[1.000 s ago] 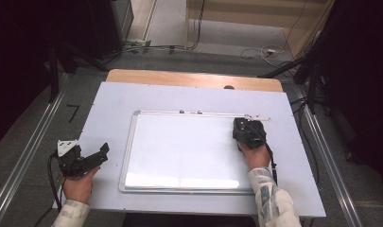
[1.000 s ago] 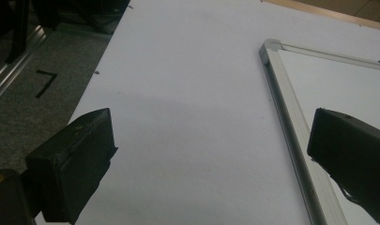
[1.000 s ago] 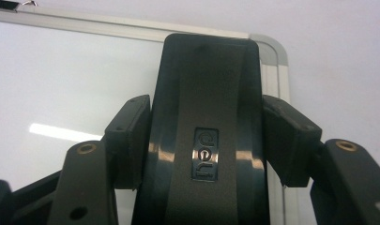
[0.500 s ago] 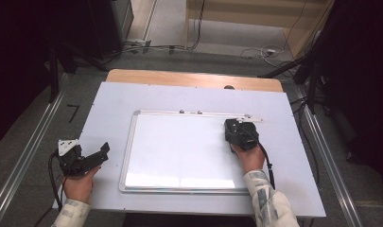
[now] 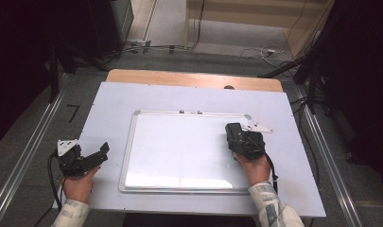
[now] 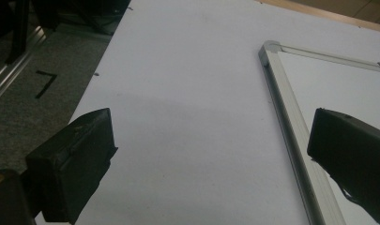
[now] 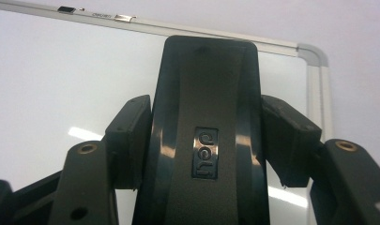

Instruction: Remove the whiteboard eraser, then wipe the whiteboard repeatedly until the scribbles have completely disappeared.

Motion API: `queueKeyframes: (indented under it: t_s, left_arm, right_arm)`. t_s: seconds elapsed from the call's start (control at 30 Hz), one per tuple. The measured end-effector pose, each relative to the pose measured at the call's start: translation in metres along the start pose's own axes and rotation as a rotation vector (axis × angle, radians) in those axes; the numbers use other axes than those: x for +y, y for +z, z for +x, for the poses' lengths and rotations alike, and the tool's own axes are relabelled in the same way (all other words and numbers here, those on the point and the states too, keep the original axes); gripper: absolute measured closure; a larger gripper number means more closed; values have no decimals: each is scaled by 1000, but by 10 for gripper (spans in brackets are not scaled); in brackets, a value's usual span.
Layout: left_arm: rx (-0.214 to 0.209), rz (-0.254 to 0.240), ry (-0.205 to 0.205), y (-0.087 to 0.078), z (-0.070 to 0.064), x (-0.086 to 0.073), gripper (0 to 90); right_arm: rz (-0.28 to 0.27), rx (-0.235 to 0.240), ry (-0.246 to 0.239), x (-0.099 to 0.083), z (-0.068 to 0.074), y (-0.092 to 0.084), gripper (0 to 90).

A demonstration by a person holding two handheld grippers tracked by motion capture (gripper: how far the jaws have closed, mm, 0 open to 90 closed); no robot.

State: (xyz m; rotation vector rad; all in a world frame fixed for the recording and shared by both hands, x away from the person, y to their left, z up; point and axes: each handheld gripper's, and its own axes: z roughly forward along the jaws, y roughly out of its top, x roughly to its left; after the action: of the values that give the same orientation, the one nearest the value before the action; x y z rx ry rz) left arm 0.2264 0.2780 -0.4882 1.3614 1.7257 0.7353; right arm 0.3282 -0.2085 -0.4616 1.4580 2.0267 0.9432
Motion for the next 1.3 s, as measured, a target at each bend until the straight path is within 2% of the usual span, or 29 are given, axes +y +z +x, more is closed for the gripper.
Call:
queueKeyframes:
  t_s: [0.3,0.83,1.3]
  left_arm:
    - [2,2,9,1,-1,0,15]
    - [-2,5,5,2,-2,0,15]
    - [-5,-1,10,1,-3,1,15]
  right_arm:
    - [-2,-7,3,-13,-9,-17,369]
    - [-7,-13,34,-19,-17,-19,369]
    - [-30,-5,71,-26,-24,-36,369]
